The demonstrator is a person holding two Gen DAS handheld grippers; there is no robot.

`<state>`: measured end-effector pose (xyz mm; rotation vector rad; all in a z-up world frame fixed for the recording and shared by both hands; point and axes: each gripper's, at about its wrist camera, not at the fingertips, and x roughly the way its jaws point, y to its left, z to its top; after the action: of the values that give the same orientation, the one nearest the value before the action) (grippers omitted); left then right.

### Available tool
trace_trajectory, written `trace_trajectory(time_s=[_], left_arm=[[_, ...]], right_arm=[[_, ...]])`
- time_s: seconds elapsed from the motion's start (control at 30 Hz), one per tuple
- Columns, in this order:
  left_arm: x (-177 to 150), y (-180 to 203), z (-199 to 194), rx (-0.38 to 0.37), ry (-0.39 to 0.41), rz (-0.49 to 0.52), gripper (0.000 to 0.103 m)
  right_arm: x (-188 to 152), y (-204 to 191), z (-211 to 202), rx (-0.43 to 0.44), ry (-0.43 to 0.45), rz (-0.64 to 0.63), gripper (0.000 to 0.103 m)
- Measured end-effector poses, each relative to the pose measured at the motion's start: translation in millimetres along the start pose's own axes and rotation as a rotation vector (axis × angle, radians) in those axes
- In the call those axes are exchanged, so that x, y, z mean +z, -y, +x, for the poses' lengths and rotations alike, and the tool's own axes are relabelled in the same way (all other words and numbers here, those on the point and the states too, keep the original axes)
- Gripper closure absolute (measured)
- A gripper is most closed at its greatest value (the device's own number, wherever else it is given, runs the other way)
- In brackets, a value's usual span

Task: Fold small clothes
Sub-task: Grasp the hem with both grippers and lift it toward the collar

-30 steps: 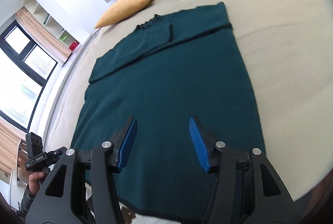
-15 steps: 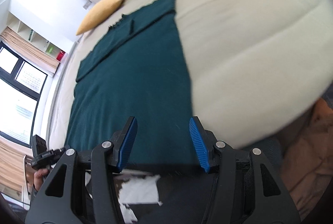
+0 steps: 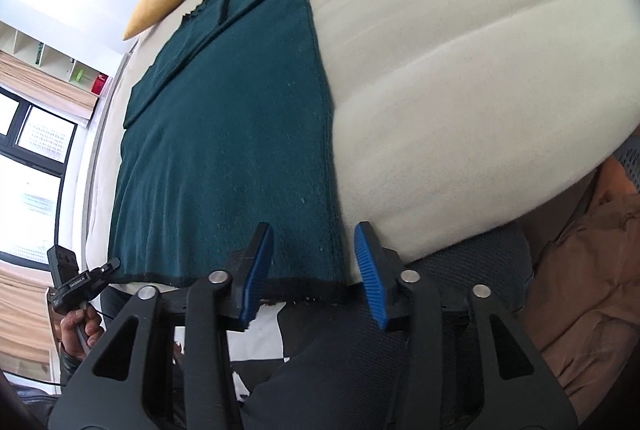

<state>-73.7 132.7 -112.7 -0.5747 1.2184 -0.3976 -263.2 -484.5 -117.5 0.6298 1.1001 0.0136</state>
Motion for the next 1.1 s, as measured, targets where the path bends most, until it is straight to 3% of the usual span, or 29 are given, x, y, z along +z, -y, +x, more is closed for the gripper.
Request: trace_trajectory(time_s=[0.43,0.63,0.77,0.93,1.1], left_arm=[[-0.4,-2.7,0.9,-0.005,-0.018,-0.010,0.095],[-1.0,-1.3,-0.3,0.005,-0.027,0.008,0.093],[-1.5,5.7,-5.4,0.016,-0.015,0.045,0.096],[4.4,9.1,-21.1,-0.054,0.022,0.028,0.096],[11.7,11.3,-35.0,-0.197,0.061,-0.027,0.097]], right_arm=[[-6.1,5.1,3.1,0.038,-0.054,0.032,0.067],[-10.6,7.5,2.4,0.038,-0.043,0.042,0.095],[-11.6,7.3,-4.0,0.047,-0.012,0.024,0.097],[-10.2,4.1,-18.6,0.107,0.038,0.023,0.097],[0.1,3.0,-44.7,0.234,0.146,0.053,0.097]])
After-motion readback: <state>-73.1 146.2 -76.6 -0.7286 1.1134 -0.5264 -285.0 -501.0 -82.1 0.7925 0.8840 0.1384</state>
